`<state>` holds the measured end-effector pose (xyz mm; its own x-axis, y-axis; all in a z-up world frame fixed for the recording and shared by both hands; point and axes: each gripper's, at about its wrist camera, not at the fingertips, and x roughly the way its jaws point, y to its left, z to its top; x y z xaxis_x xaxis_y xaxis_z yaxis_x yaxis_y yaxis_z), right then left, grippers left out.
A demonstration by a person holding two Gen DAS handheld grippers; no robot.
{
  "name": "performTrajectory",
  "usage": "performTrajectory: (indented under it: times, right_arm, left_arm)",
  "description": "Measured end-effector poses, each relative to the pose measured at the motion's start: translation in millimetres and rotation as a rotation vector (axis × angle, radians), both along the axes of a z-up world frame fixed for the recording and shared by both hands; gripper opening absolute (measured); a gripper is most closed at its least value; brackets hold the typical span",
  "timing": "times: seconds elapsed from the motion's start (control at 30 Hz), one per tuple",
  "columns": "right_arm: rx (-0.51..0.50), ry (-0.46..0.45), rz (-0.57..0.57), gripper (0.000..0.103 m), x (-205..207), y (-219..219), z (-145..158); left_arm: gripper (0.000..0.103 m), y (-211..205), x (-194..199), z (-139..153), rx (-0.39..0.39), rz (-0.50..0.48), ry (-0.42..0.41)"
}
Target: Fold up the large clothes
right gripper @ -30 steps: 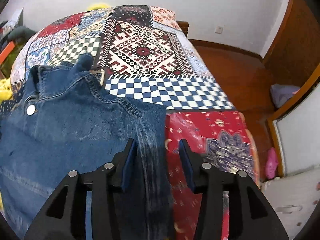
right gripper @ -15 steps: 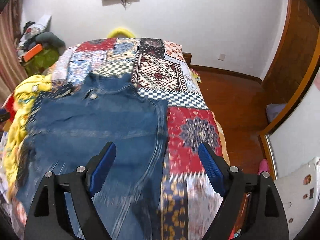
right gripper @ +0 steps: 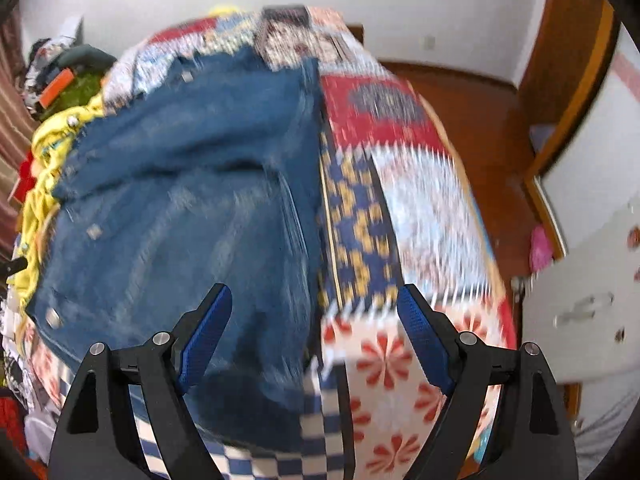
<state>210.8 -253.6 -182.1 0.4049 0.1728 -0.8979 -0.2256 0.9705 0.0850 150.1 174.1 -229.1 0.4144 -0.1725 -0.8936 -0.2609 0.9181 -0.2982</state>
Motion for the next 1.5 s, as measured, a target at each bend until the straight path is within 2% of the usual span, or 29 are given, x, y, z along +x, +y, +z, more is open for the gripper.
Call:
performTrajectory:
  times: [0.1,0.2,0.37,0.47,0.53,0.57,0.6,0.63,0.67,0.73,0.83,0.9,1.0,1.13,1.3,1.5]
  right_arm:
    - [0.032,0.051,-0.014,0.082,-1,-2,-15]
    - [0.074,0.065,-0.012,0.082,-4,-1,-19]
    - [0.11,0.047,0.001,0.081,-10,-2,-19]
    - [0.154,0.068,0.017,0.067,-11,-1,-27]
    - [0.201,0.087,0.021,0.055,-18,-1,-33]
    - [0.215,0.087,0.019,0.051,-17,-1,-33]
    - [0.228,0.086,0.024,0.04,-18,0,-33]
    - [0.237,0.09,0.034,0.036,-17,3,-32]
    - [0.221,0.086,0.032,0.034,-17,5,-32]
    - [0.195,0.075,0.041,0.021,-16,9,-29]
    - [0.201,0.066,0.062,0.015,-12,12,-23]
    - [0.202,0.046,0.08,0.014,-9,13,-16]
    - [0.196,0.004,0.107,0.014,0,19,-1]
    - [0.241,-0.045,0.133,0.013,26,26,25]
    - [0.201,-0.168,0.184,0.013,66,57,60]
    - [0.212,-0.244,0.156,0.013,152,74,82]
  left_arm:
    - [0.073,0,-11,-21,-0.118,0.041,0.042]
    - [0.073,-4,-16,-33,-0.236,0.042,0.047]
    - [0.072,-16,-19,-33,-0.26,0.033,0.024]
    - [0.058,-24,-18,-31,-0.226,0.028,0.002]
    - [0.04,-26,-15,-28,-0.179,0.04,-0.011]
    - [0.037,-25,-14,-27,-0.167,0.039,-0.015]
    - [0.032,-23,-14,-24,-0.158,0.032,-0.024]
    - [0.025,-24,-13,-21,-0.146,0.028,-0.035]
    - [0.023,-26,-12,-17,-0.127,0.02,-0.047]
    - [0.015,-34,-8,-4,-0.073,-0.002,-0.082]
    - [0.013,-40,-6,15,-0.01,-0.017,-0.138]
    - [0.013,-39,-1,30,-0.001,-0.013,-0.18]
    - [0.012,-32,10,56,-0.018,-0.004,-0.248]
    - [0.012,-16,41,89,-0.063,0.002,-0.33]
    - [0.012,10,94,122,-0.106,0.021,-0.409]
    - [0.011,45,188,124,-0.121,0.078,-0.41]
